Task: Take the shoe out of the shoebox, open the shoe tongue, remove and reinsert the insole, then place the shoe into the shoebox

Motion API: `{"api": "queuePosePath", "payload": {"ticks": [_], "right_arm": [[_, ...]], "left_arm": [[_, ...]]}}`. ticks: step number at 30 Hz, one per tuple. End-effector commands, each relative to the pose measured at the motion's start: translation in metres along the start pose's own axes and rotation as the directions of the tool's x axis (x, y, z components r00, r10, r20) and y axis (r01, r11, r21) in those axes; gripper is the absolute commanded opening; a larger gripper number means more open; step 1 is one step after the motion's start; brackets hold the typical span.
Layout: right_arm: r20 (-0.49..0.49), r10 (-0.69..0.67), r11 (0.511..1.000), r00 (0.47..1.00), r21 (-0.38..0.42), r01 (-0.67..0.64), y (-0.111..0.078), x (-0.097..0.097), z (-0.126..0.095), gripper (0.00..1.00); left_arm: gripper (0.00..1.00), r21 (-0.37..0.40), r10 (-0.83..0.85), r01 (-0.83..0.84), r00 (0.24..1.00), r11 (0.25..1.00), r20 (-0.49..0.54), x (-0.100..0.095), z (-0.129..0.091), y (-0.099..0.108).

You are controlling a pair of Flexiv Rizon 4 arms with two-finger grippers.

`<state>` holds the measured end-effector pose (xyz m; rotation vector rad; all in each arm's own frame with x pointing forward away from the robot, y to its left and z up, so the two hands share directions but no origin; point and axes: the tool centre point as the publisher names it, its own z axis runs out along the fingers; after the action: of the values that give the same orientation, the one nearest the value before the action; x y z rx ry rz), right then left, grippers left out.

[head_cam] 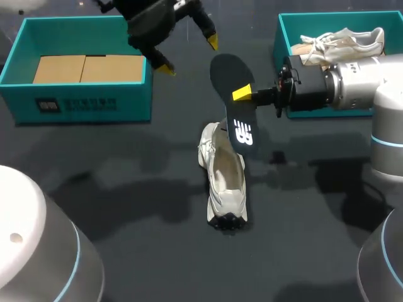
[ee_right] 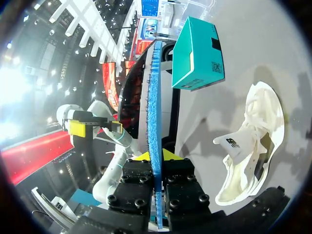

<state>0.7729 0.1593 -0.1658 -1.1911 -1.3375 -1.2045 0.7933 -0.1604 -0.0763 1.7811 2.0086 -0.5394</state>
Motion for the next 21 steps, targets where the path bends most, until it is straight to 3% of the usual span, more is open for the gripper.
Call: {"api": "queuePosePath", "payload": {"ticks": [1,5,13,17,21], "right_arm": [[0.002,0.001,1.0,1.0,-0.002,-0.001,-0.001,0.0,0.001,0.0],[0.002,0.001,1.0,1.0,-0.002,-0.001,-0.001,0.0,0.001,0.0],[0.002,0.001,1.0,1.0,-0.002,-0.001,-0.001,0.0,0.001,0.0],[0.002,0.001,1.0,1.0,-0.002,-0.001,-0.001,0.0,0.001,0.0],[0.002,0.001,1.0,1.0,-0.002,-0.001,-0.001,0.0,0.001,0.0]], "left_arm": [[1.0,-0.007,0.004,0.0,0.851,1.0,0.526,0.01,0.001,-0.003],[1.0,-0.007,0.004,0.0,0.851,1.0,0.526,0.01,0.001,-0.003],[1.0,0.066,-0.03,-0.014,0.786,0.998,0.618,0.048,0.016,0.009],[1.0,0.087,-0.047,-0.019,0.719,0.996,0.693,0.055,0.018,0.009],[1.0,0.087,-0.047,-0.019,0.719,0.996,0.693,0.055,0.018,0.009]]}}
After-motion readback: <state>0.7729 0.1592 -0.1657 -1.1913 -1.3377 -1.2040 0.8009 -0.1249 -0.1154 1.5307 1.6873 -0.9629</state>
